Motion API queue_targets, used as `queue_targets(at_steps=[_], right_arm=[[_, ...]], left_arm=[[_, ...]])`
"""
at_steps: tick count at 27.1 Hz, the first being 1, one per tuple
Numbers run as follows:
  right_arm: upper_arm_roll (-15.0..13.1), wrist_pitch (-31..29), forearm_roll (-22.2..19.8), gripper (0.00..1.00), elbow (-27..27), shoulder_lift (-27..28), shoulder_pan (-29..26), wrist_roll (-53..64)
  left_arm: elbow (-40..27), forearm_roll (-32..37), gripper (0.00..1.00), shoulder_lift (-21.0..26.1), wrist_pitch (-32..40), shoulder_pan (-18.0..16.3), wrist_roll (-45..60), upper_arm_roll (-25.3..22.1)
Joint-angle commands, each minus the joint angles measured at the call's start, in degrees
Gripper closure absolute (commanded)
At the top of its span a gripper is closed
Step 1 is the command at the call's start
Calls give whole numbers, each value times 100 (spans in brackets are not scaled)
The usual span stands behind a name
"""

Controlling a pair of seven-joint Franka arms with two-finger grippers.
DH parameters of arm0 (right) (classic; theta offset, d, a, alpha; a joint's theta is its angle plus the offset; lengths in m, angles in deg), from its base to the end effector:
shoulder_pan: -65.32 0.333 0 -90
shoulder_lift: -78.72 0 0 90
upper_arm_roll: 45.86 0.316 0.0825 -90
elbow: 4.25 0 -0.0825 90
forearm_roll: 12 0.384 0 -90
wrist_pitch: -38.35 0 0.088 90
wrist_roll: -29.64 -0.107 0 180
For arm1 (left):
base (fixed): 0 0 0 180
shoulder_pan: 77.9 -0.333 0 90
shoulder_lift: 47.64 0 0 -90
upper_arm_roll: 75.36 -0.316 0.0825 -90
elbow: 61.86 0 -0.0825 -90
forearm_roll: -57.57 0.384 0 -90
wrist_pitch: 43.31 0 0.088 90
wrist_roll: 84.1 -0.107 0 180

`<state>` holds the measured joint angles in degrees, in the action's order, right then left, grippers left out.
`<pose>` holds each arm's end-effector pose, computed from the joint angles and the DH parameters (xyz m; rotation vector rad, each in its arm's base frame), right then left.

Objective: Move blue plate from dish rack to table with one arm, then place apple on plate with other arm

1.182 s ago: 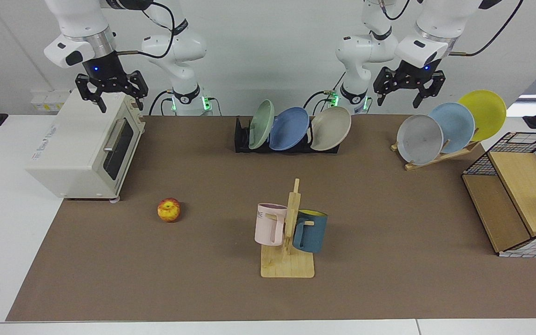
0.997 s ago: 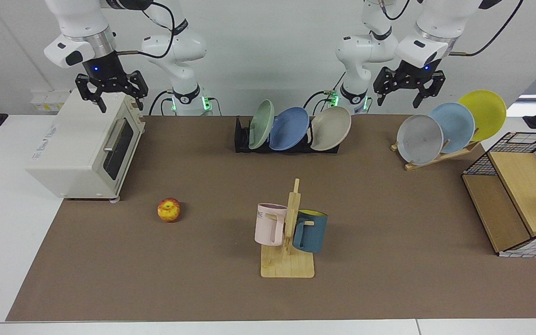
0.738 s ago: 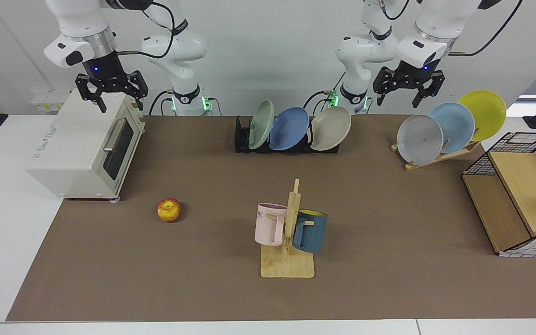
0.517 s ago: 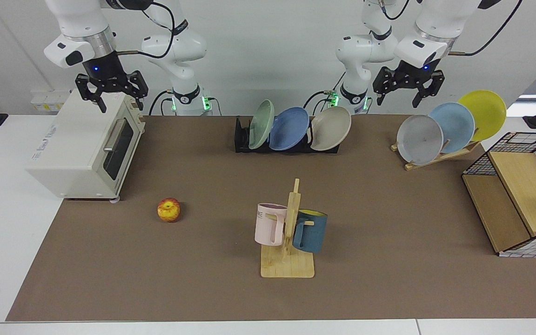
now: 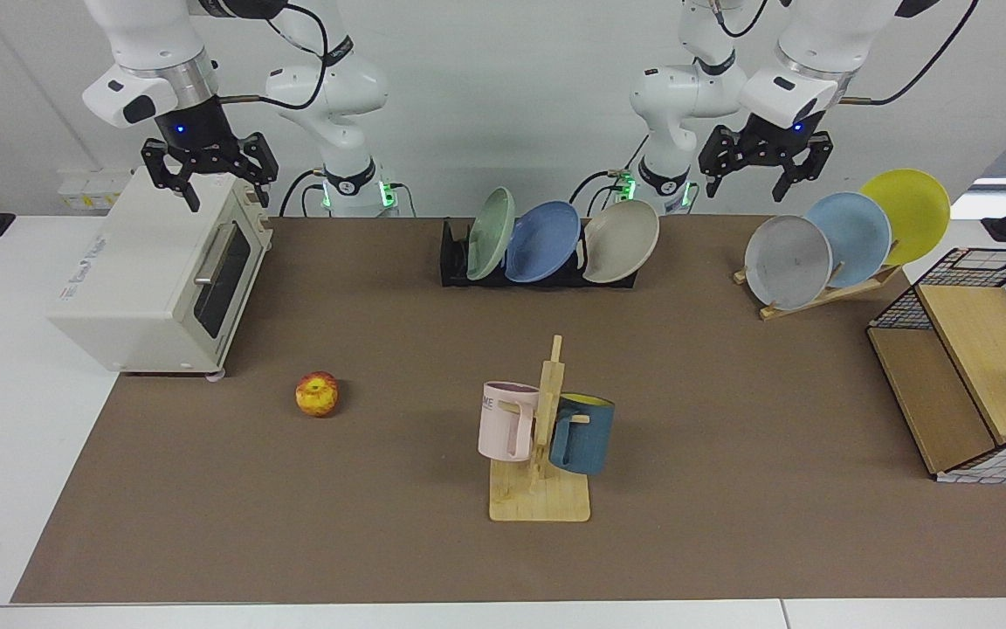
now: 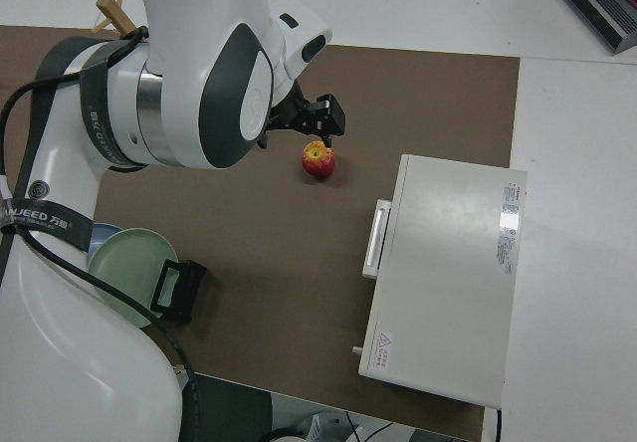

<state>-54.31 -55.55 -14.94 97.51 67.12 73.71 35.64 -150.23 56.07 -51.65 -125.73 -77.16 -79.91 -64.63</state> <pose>0.4970 -0.0132 0.6383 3.1106 0.1675 0.0965 0.5072 -0.1102 0.6633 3.1264 -0.2025 -0.0572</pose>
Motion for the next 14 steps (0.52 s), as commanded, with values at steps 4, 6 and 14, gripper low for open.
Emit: queue_targets(at_steps=[4,6,14], right_arm=[[45,12,30,0,46,-44,-74,165],[45,20,30,0,46,-44,-74,165],[45,20,30,0,46,-44,-74,165]], left_arm=[[-251,-43,0,-206,-37,50,56,61],[-304,-52,0,-232,-45,58,64,69],[-1814,-236,0,-1137,-546,330,91,210]])
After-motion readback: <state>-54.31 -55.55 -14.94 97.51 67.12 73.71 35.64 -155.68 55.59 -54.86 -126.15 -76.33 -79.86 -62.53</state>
